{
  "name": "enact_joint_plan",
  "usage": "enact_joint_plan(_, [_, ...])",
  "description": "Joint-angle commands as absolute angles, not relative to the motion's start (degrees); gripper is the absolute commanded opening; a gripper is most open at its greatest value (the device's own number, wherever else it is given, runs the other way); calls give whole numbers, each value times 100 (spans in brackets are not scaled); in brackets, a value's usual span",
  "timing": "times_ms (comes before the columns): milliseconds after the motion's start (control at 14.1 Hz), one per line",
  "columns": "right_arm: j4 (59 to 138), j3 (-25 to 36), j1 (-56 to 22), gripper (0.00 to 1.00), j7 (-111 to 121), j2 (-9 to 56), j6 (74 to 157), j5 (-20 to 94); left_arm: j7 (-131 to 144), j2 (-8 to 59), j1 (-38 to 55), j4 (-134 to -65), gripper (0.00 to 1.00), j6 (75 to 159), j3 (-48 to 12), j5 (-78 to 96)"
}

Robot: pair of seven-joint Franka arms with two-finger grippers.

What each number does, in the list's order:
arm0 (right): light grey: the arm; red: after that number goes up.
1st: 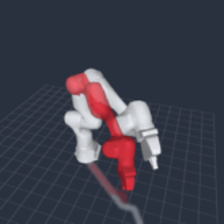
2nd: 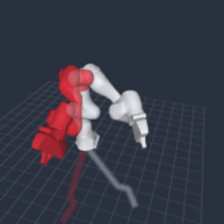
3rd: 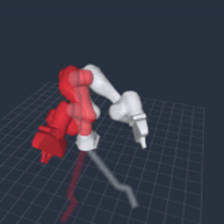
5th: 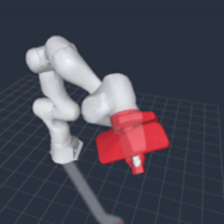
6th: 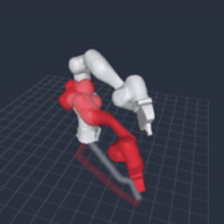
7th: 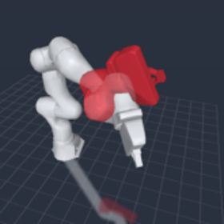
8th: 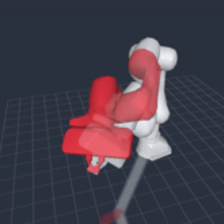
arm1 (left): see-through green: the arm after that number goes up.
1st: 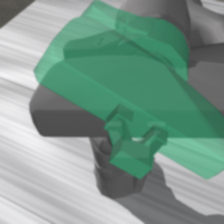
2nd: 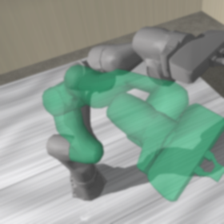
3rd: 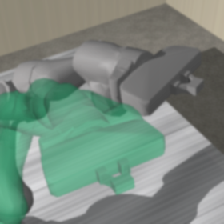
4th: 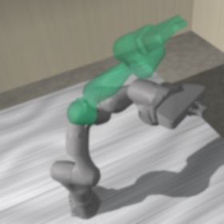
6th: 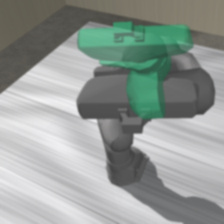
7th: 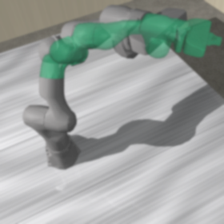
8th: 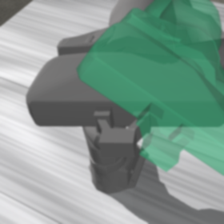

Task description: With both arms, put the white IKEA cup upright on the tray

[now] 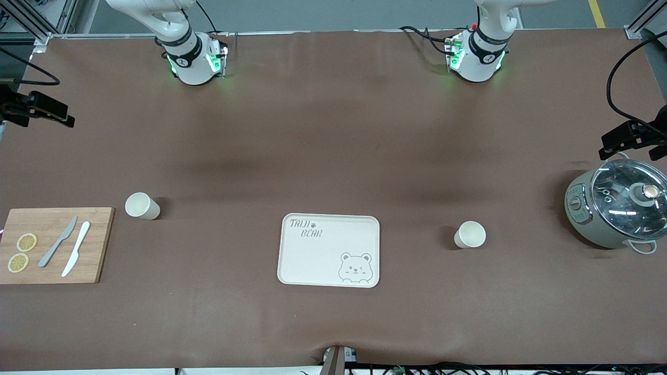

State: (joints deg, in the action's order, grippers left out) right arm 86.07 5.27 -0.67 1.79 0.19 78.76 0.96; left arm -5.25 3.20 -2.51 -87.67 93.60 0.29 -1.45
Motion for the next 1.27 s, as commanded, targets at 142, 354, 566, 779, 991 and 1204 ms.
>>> enact_joint_plan(142, [8736, 483, 44, 100, 114, -114, 7928, 62, -668, 395, -281, -8561, 100, 9193, 18, -44])
enact_joint_plan(354, [8728, 483, 53, 100, 114, -114, 7910, 62, -659, 431, -255, -8552, 100, 9193, 9, -44])
enact_joint_plan(566, [8710, 483, 44, 100, 114, -97, 7910, 53, -668, 439, -255, -8552, 100, 9193, 9, -44])
enact_joint_plan(779, [8675, 483, 62, 100, 114, -36, 7919, 62, -677, 483, -316, -8561, 100, 9193, -9, 122])
enact_joint_plan(991, [8631, 483, 61, 100, 114, 9, 7893, 53, -651, 527, -299, -8569, 100, 9185, 26, 317])
enact_joint_plan(1204, [8613, 483, 62, 100, 114, 9, 7893, 62, -239, 554, -202, -8604, 100, 9132, -18, 159])
